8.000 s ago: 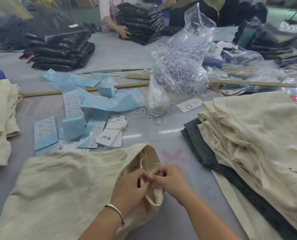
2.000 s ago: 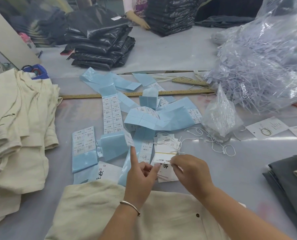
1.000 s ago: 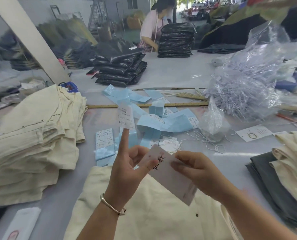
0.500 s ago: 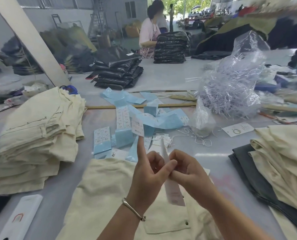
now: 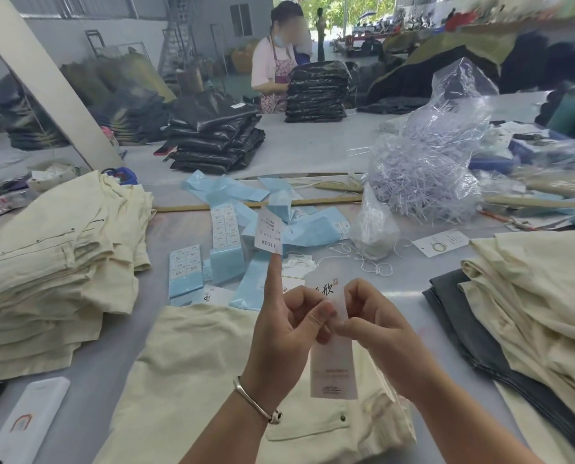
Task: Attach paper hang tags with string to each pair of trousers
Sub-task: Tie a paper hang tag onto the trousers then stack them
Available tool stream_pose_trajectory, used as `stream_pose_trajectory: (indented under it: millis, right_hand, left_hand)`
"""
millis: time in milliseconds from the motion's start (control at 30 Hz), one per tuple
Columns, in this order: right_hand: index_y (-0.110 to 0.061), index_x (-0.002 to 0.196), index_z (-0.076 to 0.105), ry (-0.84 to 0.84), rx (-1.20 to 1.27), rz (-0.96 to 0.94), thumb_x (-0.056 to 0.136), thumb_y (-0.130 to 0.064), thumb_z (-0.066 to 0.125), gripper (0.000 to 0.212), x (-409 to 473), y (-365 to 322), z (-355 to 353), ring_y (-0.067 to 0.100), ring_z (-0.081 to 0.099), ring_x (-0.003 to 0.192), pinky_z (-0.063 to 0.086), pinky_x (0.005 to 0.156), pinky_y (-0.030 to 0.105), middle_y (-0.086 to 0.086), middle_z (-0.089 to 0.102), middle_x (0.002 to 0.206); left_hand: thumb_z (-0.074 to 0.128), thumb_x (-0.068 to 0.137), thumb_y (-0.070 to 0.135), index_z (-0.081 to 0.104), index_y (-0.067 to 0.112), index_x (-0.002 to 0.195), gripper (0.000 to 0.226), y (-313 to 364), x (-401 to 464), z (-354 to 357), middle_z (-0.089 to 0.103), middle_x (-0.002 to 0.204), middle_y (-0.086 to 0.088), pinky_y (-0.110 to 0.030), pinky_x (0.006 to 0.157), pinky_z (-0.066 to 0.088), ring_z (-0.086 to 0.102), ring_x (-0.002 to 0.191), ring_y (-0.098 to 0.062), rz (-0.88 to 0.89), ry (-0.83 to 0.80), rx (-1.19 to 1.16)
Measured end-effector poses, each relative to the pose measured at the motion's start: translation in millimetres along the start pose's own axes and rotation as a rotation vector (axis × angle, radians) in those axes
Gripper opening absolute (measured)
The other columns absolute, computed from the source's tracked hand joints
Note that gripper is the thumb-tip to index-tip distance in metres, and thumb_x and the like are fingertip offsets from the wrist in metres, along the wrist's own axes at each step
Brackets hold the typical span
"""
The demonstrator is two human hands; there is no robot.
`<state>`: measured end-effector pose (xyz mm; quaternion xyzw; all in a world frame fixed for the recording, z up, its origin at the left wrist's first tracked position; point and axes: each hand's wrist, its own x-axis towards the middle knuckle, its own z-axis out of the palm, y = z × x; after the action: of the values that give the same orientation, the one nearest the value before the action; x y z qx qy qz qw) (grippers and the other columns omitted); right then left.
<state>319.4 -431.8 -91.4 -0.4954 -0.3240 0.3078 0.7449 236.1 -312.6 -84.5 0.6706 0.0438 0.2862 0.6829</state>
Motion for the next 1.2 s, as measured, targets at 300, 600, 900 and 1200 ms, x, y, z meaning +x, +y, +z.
stream_pose_trajectory:
  millis: [300, 600, 900, 1200]
  right_hand:
    - [-0.010, 0.111, 0.063, 0.200, -0.106, 0.078, 0.078, 0.023, 0.055, 0.048, -1.9, -2.0, -16.9, 0.015, 0.064, 0.081, 0.054, 0.070, 0.024, 0.005, 0.071, 0.095]
    - [-0.013, 0.134, 0.048, 0.011, -0.061, 0.216, 0.058, 0.012, 0.062, 0.081, -3.9, -6.3, -16.4, 0.027, 0.066, 0.095, 0.048, 0.093, 0.052, 0.015, 0.071, 0.107]
    - [-0.009, 0.131, 0.055, -0.179, 0.065, 0.101, 0.069, 0.017, 0.059, 0.067, -1.3, -12.4, -13.4, 0.036, 0.058, 0.102, 0.046, 0.091, 0.051, 0.018, 0.060, 0.121]
    - [-0.005, 0.135, 0.049, -0.096, 0.178, 0.102, 0.065, 0.018, 0.062, 0.074, -1.8, -10.1, -9.5, 0.036, 0.057, 0.105, 0.050, 0.089, 0.046, 0.026, 0.058, 0.126]
  left_hand:
    - [0.061, 0.082, 0.043, 0.064, 0.025, 0.090, 0.020, 16.1, 3.3, -18.3, 0.068, 0.091, 0.008, -0.020, 0.063, 0.048, 0.059, 0.081, -0.009, 0.031, 0.117, 0.151]
    - [0.051, 0.079, 0.058, 0.050, 0.023, 0.071, 0.036, 37.1, 18.6, -28.2, 0.058, 0.072, 0.006, -0.023, 0.052, 0.037, 0.052, 0.061, -0.009, 0.001, -0.171, 0.625]
    - [0.060, 0.077, 0.054, 0.049, 0.022, 0.082, 0.034, 34.6, 29.5, -17.5, 0.047, 0.085, 0.007, -0.014, 0.061, 0.034, 0.043, 0.071, -0.005, 0.103, -0.261, 0.779]
    - [0.065, 0.071, 0.056, 0.048, 0.023, 0.084, 0.039, 30.6, 31.0, -11.0, 0.038, 0.091, 0.012, -0.022, 0.073, 0.038, 0.041, 0.086, -0.008, 0.175, -0.224, 0.982]
